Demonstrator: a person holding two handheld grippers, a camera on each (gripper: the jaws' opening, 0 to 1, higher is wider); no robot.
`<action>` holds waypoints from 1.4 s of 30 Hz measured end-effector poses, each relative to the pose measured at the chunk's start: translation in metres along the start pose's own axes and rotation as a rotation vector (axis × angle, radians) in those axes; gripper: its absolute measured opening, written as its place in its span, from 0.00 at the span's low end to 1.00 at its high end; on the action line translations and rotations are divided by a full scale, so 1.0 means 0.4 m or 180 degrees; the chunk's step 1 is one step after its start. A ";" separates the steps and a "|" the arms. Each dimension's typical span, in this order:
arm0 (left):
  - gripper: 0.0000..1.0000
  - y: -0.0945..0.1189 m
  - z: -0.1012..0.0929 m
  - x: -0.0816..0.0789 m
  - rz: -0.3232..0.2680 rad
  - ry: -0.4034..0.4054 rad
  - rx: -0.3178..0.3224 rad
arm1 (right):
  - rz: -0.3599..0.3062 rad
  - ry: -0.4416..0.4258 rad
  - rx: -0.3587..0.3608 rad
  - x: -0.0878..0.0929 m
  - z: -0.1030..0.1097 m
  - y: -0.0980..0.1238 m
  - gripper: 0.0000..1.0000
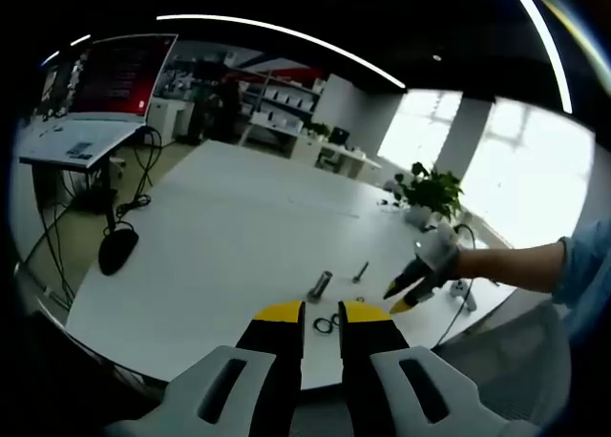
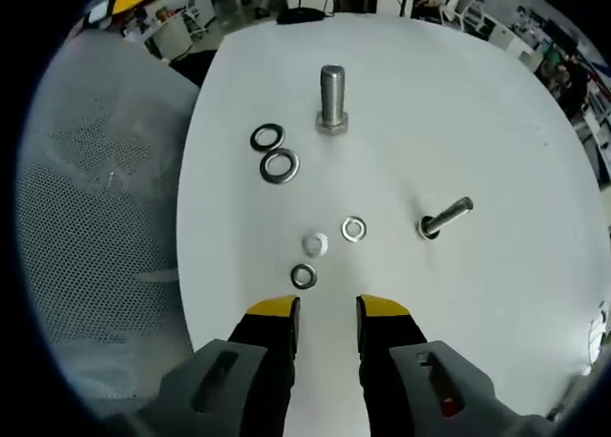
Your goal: Place the washer onto the threaded stud by aligning its center hole with the stud, sliding it down to the base, and recovering from edge contact or off-axis alignment until the washer reaches the visible bottom stop.
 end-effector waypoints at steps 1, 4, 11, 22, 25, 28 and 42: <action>0.12 0.000 0.000 0.000 0.0000 0.0000 -0.0001 | 0.0001 0.0006 -0.0004 0.000 0.005 -0.002 0.25; 0.12 0.000 0.000 0.000 -0.0007 0.0007 -0.0005 | -0.0023 0.0048 -0.0061 -0.002 0.029 -0.012 0.25; 0.12 0.002 0.001 -0.002 -0.0031 0.0019 -0.0017 | -0.0005 0.0098 -0.0052 -0.009 0.029 -0.026 0.24; 0.12 0.002 0.001 -0.002 -0.0029 0.0022 -0.0013 | 0.0100 0.0444 0.0026 -0.031 0.048 -0.036 0.17; 0.12 0.002 0.000 -0.002 -0.0035 0.0026 -0.0013 | 0.0095 0.0373 0.0017 -0.030 0.045 -0.037 0.16; 0.12 0.002 0.000 -0.002 -0.0038 0.0027 -0.0011 | 0.0104 0.0359 0.0019 -0.030 0.046 -0.036 0.16; 0.12 0.001 0.000 0.001 -0.0003 0.0010 -0.0003 | 0.0331 0.0393 -0.0067 -0.035 0.044 -0.037 0.16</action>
Point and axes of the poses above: the point that each gripper's makers call its tool centre point, and the gripper's own axes: y roughly backward along the fingers, z roughly to its left, x roughly out of its underside, the point moved 3 cm from there along y, roughly backward along the fingers, and after that the axes turned 5 degrees about x, right-handed, at the moved point
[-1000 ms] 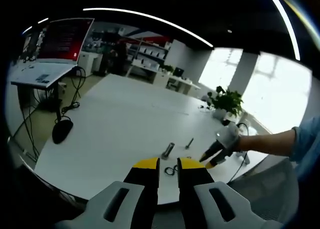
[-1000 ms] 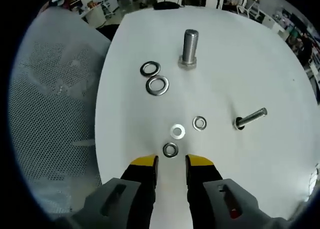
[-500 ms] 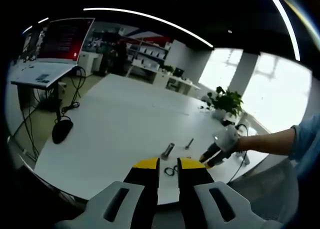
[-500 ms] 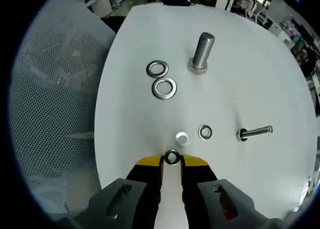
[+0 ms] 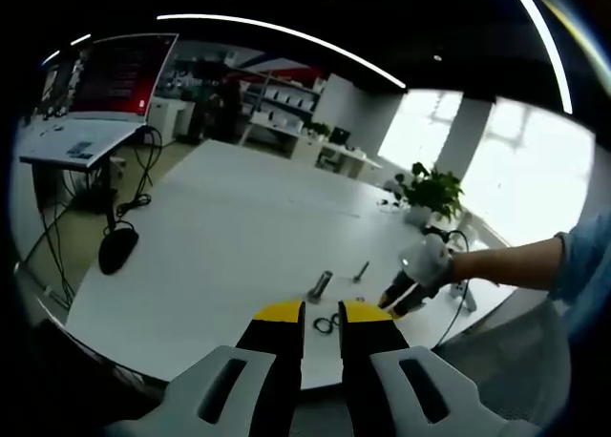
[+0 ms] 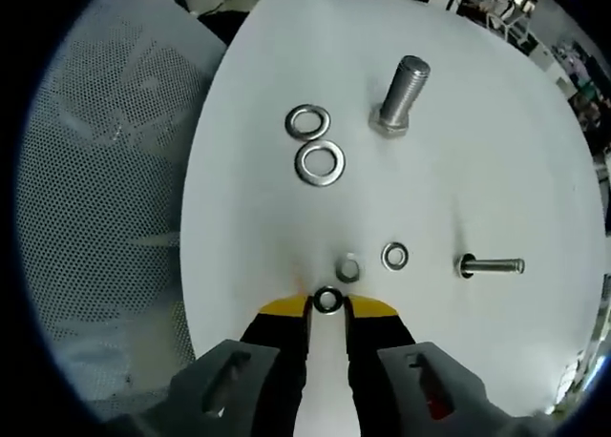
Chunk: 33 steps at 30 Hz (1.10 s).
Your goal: Place the washer onto the threaded stud by aligning its center hole with the stud, sliding it down to the base, and recovering from edge contact or off-axis alignment until the washer reaches the visible bottom stop.
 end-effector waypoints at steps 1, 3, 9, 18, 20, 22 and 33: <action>0.12 0.000 0.000 0.000 -0.0001 0.0001 0.0001 | -0.0032 0.0024 -0.0056 0.002 0.003 0.004 0.17; 0.12 0.000 0.000 0.000 -0.0004 0.0002 0.0002 | -0.0118 0.0072 -0.0105 0.005 0.006 0.005 0.18; 0.12 -0.001 0.000 -0.001 -0.0001 0.0001 0.0014 | -0.0176 0.0342 -0.0054 0.016 0.004 0.002 0.19; 0.12 -0.001 0.000 -0.001 -0.0005 0.0001 0.0015 | -0.0128 0.0369 -0.0025 0.012 0.004 0.001 0.18; 0.12 0.000 0.000 -0.002 -0.0021 0.0013 0.0011 | -0.0135 0.0359 -0.0010 0.010 0.006 0.001 0.17; 0.12 0.000 0.000 -0.004 -0.0036 0.0026 0.0011 | -0.0142 0.0355 -0.0001 0.008 0.007 0.001 0.17; 0.12 0.001 -0.001 -0.003 -0.0027 0.0016 0.0010 | -0.0343 -0.0006 0.0044 0.023 -0.007 0.005 0.21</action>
Point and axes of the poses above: the point that each gripper's makers call its tool centre point, and the gripper's own axes: y roughly backward along the fingers, z roughly to its left, x roughly out of its underside, the point moved 3 cm from there along y, roughly backward along the fingers, and after that the axes turned 5 degrees about x, right-handed, at the moved point
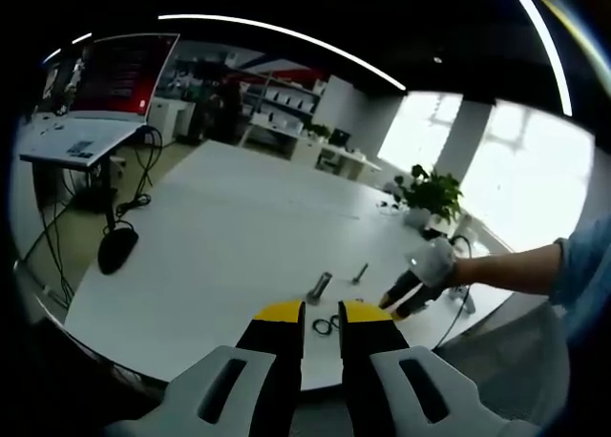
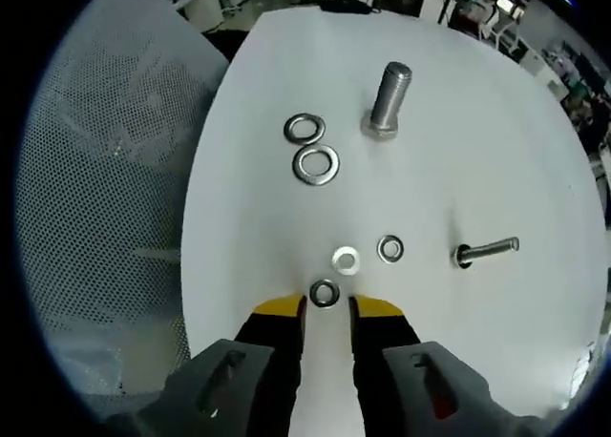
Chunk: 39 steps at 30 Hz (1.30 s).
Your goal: Place the washer onto the threaded stud by aligning its center hole with the stud, sliding it down to the base, and recovering from edge contact or off-axis alignment until the washer reaches the visible bottom stop.
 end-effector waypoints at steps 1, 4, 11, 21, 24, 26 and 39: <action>0.12 0.000 0.000 0.000 -0.0002 0.0000 0.0000 | -0.0037 0.0014 -0.0004 0.004 0.001 0.001 0.21; 0.12 0.000 0.000 -0.001 -0.0005 0.0002 0.0003 | -0.0071 -0.0042 0.0006 0.010 0.002 0.003 0.22; 0.11 -0.002 -0.002 0.000 0.0014 -0.0010 0.0012 | -0.0183 -0.0184 0.0053 0.015 0.005 0.005 0.22; 0.11 -0.001 -0.002 -0.001 0.0002 -0.0004 0.0014 | -0.0095 -0.0159 0.0075 0.013 0.013 0.005 0.22; 0.11 0.000 -0.002 0.000 0.0004 -0.0005 0.0015 | -0.0140 -0.0132 0.0062 0.002 0.018 0.002 0.22; 0.11 0.000 -0.002 0.000 0.0001 -0.0003 0.0014 | -0.0160 -0.0132 0.0068 -0.002 0.019 0.000 0.22; 0.11 -0.001 -0.001 0.000 0.0005 -0.0002 0.0010 | -0.0223 -0.0091 0.0098 -0.010 0.018 -0.003 0.15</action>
Point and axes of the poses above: the point that each gripper's makers call its tool centre point, and the gripper's own axes: y roughly backward along the fingers, z roughly to its left, x roughly out of its underside, the point moved 3 cm from there along y, roughly backward along the fingers, and after that the axes turned 5 degrees about x, right-handed, at the moved point
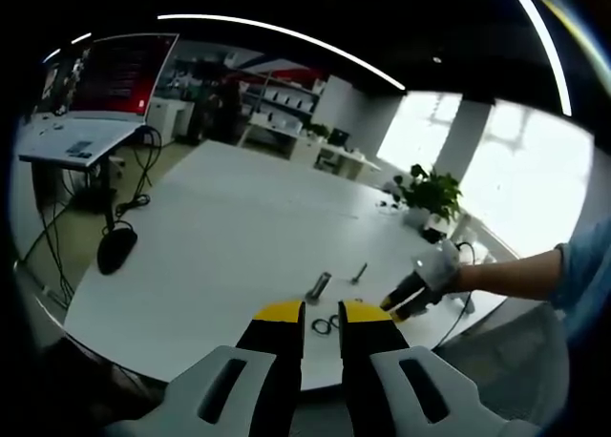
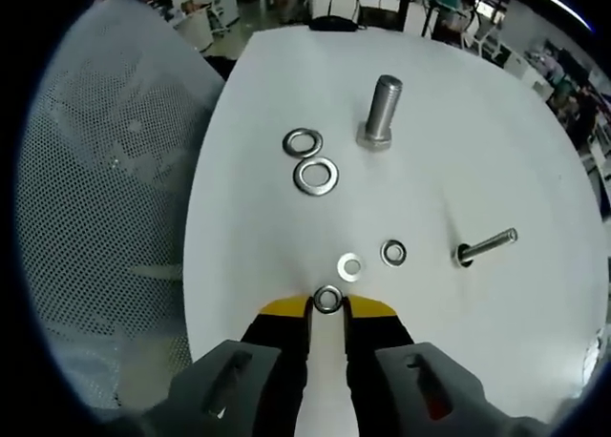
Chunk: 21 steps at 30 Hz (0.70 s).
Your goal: Place the washer onto the threaded stud by aligning its center hole with the stud, sliding it down to the base, and recovering from edge contact or off-axis alignment until the washer reaches the visible bottom stop.
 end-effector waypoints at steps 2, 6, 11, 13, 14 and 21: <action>0.11 -0.001 0.000 0.001 0.0010 -0.0006 0.0002 | 0.0006 -0.0052 0.0010 -0.001 0.000 0.000 0.14; 0.11 -0.001 -0.001 0.001 0.0017 -0.0009 0.0004 | 0.0032 -0.0105 0.0028 -0.002 -0.006 0.001 0.14; 0.11 -0.001 0.000 0.000 0.0012 -0.0006 -0.0001 | -0.0043 -0.0192 0.0029 -0.021 -0.023 0.017 0.14; 0.11 -0.001 0.001 0.000 0.0007 -0.0002 -0.0002 | -0.0045 -0.0212 0.0032 -0.028 -0.028 0.022 0.14; 0.11 -0.001 0.001 0.000 0.0007 -0.0002 -0.0002 | -0.0044 -0.0215 0.0037 -0.030 -0.030 0.025 0.14; 0.11 -0.001 0.002 -0.001 -0.0003 0.0005 -0.0015 | -0.0116 -0.0211 0.0040 -0.057 -0.039 0.052 0.14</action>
Point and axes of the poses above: the point that each gripper's makers call its tool centre point, and the gripper's own axes: y roughly backward along the fingers, z roughly to its left, x roughly out of its underside, the point moved 3 cm from there along y, roughly backward along the fingers, and after that the axes turned 5 degrees about x, right-handed, at the moved point
